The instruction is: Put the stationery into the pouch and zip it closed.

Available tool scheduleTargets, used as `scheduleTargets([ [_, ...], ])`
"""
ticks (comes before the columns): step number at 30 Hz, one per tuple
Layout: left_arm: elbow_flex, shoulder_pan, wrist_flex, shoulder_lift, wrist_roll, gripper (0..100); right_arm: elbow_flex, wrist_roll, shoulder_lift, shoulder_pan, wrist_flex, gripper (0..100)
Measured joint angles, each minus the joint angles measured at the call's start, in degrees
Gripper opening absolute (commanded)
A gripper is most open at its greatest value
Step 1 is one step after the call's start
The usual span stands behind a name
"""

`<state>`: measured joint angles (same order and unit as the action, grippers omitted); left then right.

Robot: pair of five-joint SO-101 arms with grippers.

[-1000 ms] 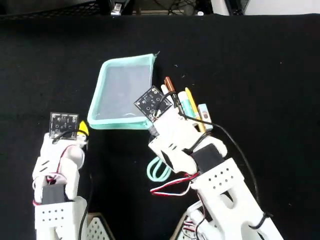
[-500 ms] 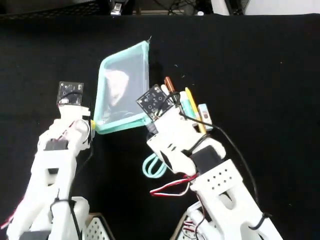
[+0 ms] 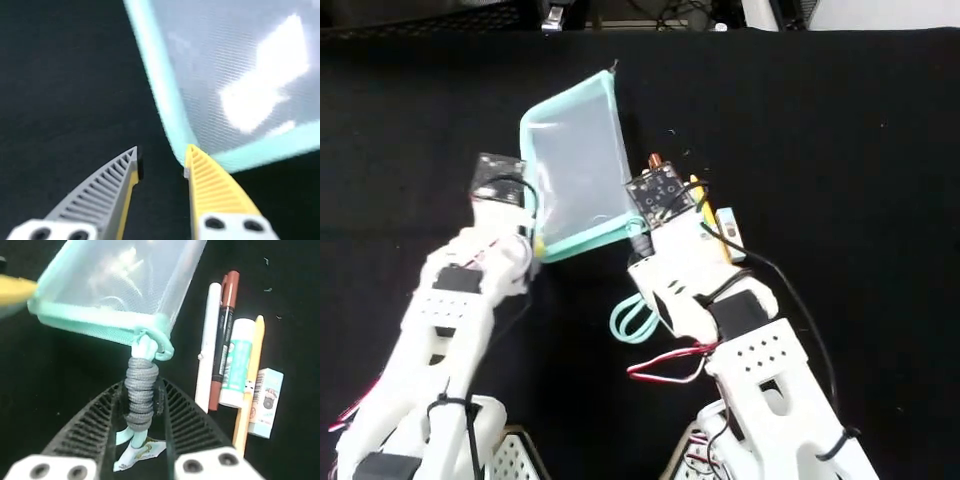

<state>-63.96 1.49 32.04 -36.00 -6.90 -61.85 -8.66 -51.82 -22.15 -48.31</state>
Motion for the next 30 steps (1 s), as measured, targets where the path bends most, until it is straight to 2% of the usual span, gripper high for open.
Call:
scheduleTargets([
  [7, -4.5, 4.1, -6.9, 3.6, 0.0, 17, 0.0, 0.2, -4.2, -0.5, 0.0, 1.3],
  [11, -5.1, 5.8, -9.3, 5.1, 0.0, 17, -3.2, -0.1, -12.2, -5.1, 1.8, 1.3],
  [18, -5.5, 6.5, -9.8, 5.4, 0.0, 17, -6.5, -8.7, -23.0, -12.0, 6.6, 1.3],
  [23, -5.5, 4.7, -9.8, 5.4, 0.2, 17, -10.1, -9.2, -23.8, -12.8, 7.3, 1.3],
  [27, -4.5, -1.1, -9.8, 5.4, 6.3, 17, -12.1, -9.2, -23.8, -15.4, 7.5, 1.3],
  [30, -4.2, -2.5, -9.8, 5.4, 10.3, 17, -12.1, -9.2, -23.8, -19.0, 7.5, 1.3],
])
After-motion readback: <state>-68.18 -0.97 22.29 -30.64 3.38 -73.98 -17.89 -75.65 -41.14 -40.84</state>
